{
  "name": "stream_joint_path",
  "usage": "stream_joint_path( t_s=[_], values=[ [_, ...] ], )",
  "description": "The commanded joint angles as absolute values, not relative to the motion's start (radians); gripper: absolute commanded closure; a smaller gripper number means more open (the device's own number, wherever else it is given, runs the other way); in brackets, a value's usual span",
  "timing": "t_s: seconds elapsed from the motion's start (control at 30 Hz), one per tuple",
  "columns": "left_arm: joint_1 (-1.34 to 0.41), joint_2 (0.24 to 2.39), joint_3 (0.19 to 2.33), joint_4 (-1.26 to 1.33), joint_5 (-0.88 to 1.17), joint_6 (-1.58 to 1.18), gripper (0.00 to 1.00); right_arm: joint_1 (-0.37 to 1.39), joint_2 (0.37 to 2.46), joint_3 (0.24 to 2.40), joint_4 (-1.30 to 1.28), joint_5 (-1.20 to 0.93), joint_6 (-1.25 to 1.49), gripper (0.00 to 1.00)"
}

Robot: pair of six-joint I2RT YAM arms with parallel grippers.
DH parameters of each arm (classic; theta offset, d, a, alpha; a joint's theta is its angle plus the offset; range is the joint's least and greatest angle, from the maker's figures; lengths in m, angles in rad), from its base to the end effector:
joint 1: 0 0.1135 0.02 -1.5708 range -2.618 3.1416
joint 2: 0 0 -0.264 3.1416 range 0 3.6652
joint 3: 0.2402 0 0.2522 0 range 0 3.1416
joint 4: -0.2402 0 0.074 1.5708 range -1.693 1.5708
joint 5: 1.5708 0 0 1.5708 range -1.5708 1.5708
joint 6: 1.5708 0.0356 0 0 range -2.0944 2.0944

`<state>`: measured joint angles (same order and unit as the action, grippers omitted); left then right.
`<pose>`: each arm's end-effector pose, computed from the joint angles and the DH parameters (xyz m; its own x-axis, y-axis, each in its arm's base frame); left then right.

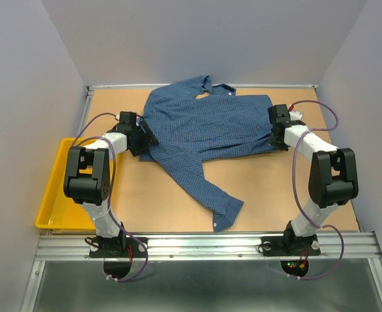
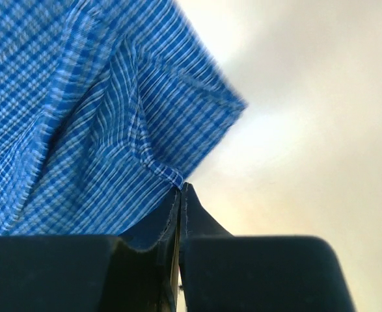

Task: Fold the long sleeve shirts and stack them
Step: Fold the shirt

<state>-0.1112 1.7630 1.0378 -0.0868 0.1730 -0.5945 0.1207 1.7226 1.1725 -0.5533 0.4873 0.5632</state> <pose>0.3656 -0.0470 0.1759 -0.7246 -0.4742 -0.5000 -0.2158 0.8452 -0.4889 0.3471 0.0253 0.2034 -0.6943 0.3910 -0.6042 0.5603 0.8206 -0.1129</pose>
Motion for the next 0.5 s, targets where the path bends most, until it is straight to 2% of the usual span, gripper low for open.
stream_joint_path(
  t_s=[0.0,0.07,0.17,0.27,0.3,0.43,0.47],
  values=[
    [-0.084,1.827,1.039,-0.121,0.130,-0.589,0.21,0.086,1.617,1.246,-0.583,0.609,0.434,0.98],
    [-0.080,1.833,1.037,-0.123,0.133,-0.588,0.21,0.060,1.603,1.255,-0.583,0.623,0.414,0.99],
    [-0.074,1.835,1.031,-0.123,0.138,-0.589,0.21,0.009,1.585,1.247,-0.584,0.663,0.405,0.93],
    [-0.072,1.825,1.029,-0.118,0.146,-0.591,0.21,-0.110,1.563,1.209,-0.612,0.588,0.494,0.79],
    [-0.072,1.822,1.028,-0.117,0.150,-0.591,0.21,-0.133,1.554,1.197,-0.612,0.563,0.529,0.67],
    [-0.072,1.807,1.026,-0.112,0.164,-0.583,0.21,-0.152,1.514,1.186,-0.600,0.467,0.532,0.59],
    [-0.072,1.804,1.028,-0.110,0.167,-0.584,0.21,-0.152,1.511,1.184,-0.594,0.369,0.526,0.59]
  ],
)
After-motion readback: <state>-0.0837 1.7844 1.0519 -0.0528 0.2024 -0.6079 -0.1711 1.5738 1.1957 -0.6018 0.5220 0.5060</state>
